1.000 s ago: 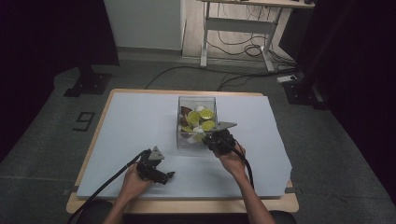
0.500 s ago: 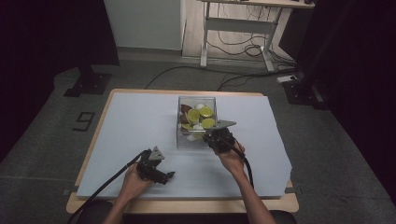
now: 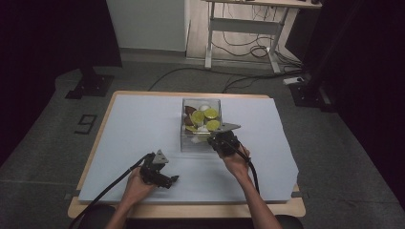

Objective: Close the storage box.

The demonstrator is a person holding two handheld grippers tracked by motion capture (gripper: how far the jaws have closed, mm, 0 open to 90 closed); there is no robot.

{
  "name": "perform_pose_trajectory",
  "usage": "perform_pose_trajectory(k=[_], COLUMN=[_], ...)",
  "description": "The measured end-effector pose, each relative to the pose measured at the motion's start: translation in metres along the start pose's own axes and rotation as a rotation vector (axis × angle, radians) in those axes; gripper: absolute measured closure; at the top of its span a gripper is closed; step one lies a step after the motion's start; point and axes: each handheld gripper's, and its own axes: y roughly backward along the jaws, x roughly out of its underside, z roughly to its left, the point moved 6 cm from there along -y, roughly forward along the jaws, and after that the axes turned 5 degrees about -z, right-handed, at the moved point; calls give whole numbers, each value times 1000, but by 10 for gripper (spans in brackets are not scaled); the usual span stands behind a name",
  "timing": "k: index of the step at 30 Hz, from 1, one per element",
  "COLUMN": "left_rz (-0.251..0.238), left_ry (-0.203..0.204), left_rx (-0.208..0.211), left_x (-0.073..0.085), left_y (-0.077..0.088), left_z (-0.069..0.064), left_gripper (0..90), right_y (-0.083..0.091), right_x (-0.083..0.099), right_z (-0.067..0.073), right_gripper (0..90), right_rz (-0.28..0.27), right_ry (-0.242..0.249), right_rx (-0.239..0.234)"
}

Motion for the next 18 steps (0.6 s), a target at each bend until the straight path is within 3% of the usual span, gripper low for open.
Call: perform_pose_trajectory(k=[9,15,18], left_rz=[1,4,4], left_ry=[2,4,4], left_rx=[1,-2,-3], left_x=[0,0,0], left_y=[0,0,0], left_z=[0,1,0], left_gripper=[40,40,41], right_y=[1,2,4], right_x=[0,0,1], right_z=[0,4,7], right_gripper=[822,694,588], right_rz=[0,8,16], right_ry=[2,16,34], right_rx=[-6,-34,-46])
